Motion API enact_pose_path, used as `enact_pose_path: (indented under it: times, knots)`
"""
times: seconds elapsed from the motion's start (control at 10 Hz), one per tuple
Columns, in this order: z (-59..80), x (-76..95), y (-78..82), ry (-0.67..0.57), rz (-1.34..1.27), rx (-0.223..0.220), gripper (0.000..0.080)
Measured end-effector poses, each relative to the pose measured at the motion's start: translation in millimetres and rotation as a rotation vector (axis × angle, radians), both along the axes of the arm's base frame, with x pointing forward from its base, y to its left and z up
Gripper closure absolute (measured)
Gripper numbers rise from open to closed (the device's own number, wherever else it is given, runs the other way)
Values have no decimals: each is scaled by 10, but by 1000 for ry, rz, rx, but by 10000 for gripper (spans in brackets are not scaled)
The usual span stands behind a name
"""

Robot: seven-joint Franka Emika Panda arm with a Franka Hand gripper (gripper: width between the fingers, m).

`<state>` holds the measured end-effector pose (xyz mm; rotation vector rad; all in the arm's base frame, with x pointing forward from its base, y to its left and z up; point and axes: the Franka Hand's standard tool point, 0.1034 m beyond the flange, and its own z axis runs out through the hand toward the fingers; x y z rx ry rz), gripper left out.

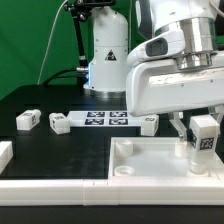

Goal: Assemble one leg

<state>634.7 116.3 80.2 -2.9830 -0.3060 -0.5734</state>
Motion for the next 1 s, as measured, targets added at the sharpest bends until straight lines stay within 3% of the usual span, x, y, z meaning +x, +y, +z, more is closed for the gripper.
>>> enact_pose_path:
  times: [0.7, 1.0]
  knots:
    - [-153, -91, 34, -79, -4, -5, 512]
    - [-149, -83, 32, -77, -3, -5, 512]
